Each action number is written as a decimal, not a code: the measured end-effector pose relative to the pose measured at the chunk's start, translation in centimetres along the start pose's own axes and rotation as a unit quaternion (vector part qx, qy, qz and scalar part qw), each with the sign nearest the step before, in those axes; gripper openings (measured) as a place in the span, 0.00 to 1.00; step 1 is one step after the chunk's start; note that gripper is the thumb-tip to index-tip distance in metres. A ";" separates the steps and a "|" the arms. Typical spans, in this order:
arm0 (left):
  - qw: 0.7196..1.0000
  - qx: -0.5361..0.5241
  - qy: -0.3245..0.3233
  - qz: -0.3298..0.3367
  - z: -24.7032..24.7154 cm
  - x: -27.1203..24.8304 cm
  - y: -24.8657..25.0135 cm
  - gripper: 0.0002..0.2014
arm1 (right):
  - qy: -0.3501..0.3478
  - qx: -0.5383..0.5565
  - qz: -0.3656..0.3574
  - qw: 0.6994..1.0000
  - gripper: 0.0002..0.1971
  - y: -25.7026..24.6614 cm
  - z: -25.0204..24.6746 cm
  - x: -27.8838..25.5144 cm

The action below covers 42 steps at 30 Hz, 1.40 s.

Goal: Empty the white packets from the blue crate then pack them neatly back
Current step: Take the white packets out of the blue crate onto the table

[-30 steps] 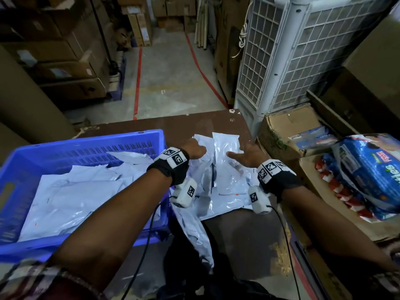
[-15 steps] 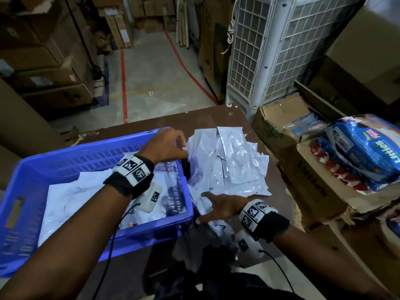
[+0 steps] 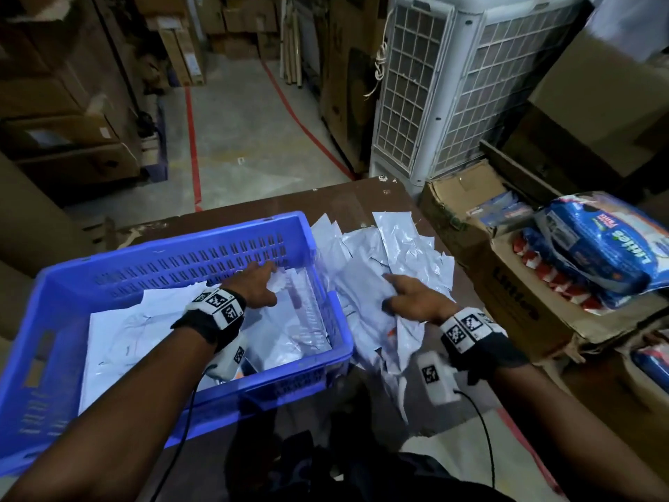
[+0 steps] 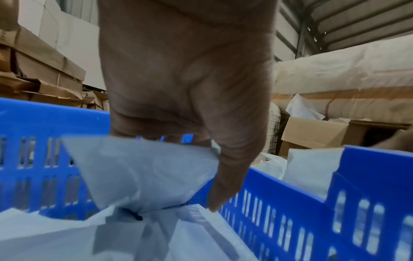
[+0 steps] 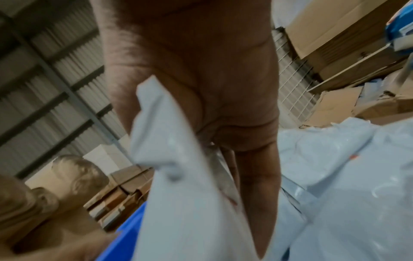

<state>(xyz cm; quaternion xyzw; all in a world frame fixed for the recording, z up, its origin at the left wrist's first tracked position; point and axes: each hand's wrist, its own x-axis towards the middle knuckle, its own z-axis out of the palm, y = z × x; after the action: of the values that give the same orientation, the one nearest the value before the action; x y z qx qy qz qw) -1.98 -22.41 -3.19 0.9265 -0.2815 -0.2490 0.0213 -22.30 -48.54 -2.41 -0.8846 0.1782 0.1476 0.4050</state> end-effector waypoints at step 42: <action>0.936 -0.303 -0.082 0.161 0.6 1.1 17.7 0.43 | 0.220 0.202 -0.105 0.949 0.18 1.0 -10.5 7.2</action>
<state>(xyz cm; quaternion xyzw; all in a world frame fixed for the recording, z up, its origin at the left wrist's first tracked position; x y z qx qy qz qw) -10.58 -37.82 -1.04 0.7947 -0.3388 -0.3908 0.3178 -15.08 -58.64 0.59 -0.8085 0.1952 -0.1333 0.5389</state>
